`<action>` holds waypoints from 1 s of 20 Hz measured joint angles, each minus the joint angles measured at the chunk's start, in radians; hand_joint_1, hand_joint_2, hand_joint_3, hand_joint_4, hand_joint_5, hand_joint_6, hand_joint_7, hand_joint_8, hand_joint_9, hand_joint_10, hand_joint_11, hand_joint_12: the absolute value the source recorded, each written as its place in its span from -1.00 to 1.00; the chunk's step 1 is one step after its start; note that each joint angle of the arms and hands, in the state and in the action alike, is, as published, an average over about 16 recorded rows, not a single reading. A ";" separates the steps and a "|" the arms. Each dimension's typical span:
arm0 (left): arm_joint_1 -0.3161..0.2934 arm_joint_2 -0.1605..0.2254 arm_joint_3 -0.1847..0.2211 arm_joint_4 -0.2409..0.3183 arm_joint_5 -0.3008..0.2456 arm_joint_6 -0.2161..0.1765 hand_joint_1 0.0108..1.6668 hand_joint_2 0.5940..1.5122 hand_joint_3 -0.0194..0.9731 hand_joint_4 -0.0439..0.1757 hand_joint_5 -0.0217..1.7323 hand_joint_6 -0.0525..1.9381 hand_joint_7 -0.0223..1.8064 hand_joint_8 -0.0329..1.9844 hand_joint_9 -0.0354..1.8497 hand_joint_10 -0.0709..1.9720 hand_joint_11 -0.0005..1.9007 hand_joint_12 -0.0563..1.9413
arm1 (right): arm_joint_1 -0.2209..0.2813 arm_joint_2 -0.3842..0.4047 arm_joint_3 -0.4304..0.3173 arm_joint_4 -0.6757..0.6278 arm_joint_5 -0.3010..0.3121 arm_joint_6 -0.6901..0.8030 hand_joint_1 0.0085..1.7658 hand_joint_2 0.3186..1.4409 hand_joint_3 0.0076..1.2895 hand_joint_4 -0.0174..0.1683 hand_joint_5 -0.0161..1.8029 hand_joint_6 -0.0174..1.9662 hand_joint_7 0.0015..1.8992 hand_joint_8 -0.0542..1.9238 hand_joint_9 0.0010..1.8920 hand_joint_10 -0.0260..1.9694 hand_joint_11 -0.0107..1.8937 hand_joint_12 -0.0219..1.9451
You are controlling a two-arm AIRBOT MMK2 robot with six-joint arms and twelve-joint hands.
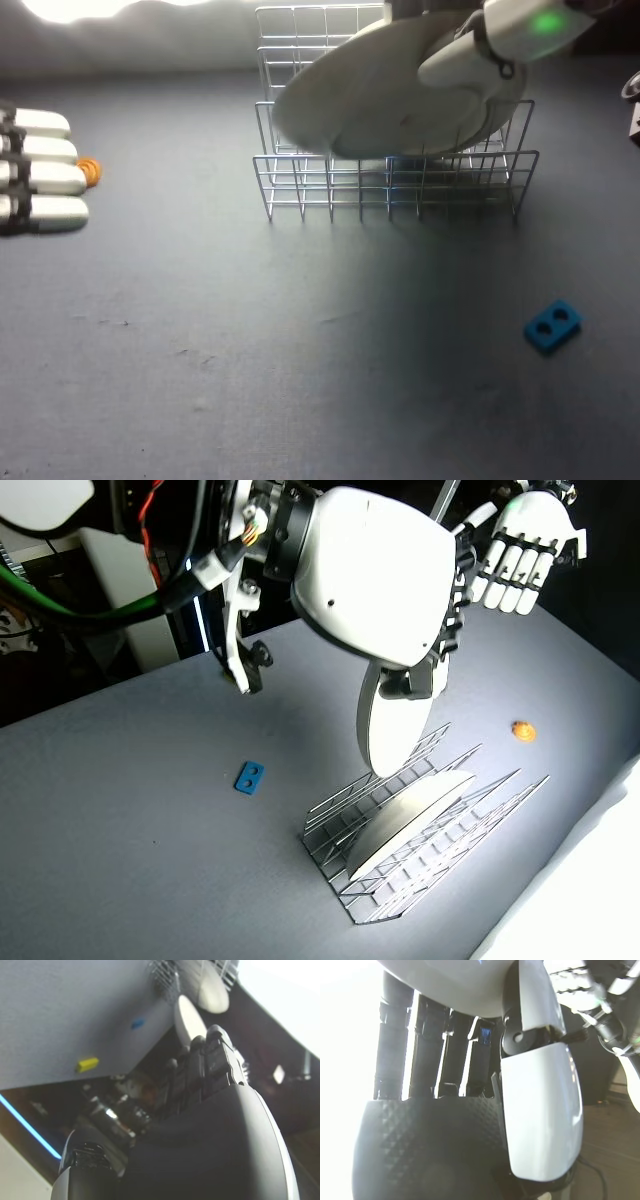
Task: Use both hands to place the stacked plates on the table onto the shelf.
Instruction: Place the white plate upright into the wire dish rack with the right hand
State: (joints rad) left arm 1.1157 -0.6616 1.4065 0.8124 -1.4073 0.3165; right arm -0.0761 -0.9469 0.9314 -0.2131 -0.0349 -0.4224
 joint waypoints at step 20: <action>0.018 0.001 0.021 0.059 -0.142 -0.006 -1.00 0.07 -0.94 -0.54 -0.95 -0.95 -0.96 -0.96 -0.94 -0.92 -0.98 -0.94 | -0.124 -0.128 0.194 0.060 0.067 0.014 0.41 0.16 -1.00 -0.90 0.08 -0.22 0.26 -0.19 0.50 -0.94 0.00 0.10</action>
State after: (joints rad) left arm 1.1335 -0.6605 1.4278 0.8711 -1.5496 0.3107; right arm -0.2001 -1.0748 1.1251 -0.1536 0.0318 -0.4085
